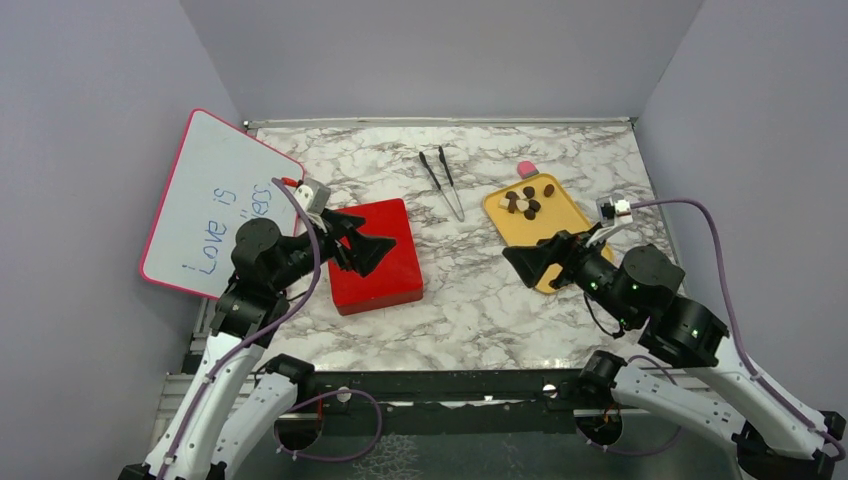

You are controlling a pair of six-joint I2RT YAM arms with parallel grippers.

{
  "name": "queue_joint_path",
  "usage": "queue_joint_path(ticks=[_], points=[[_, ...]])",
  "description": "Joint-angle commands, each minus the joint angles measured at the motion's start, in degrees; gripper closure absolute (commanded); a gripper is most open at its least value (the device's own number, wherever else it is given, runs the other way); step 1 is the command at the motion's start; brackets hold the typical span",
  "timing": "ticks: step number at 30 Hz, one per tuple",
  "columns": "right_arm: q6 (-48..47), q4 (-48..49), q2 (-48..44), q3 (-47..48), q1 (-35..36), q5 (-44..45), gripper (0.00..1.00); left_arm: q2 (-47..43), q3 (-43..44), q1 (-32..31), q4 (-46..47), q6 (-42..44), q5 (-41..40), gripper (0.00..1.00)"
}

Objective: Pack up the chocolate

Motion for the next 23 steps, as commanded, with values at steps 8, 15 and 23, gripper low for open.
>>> queue_joint_path(ticks=[8,15,23], points=[[0.22,-2.22,0.34,1.29,0.3,0.03,0.0,-0.66,-0.57,-0.26,1.01,-1.02,-2.51,0.01],[0.25,-1.61,1.54,0.3,0.33,-1.53,0.0,-0.68,-0.01,-0.29,0.4,-1.04,-3.29,0.01],[-0.81,-2.17,1.33,1.28,0.32,-1.08,0.0,0.17,1.13,-0.24,-0.39,-1.14,-3.76,0.01]])
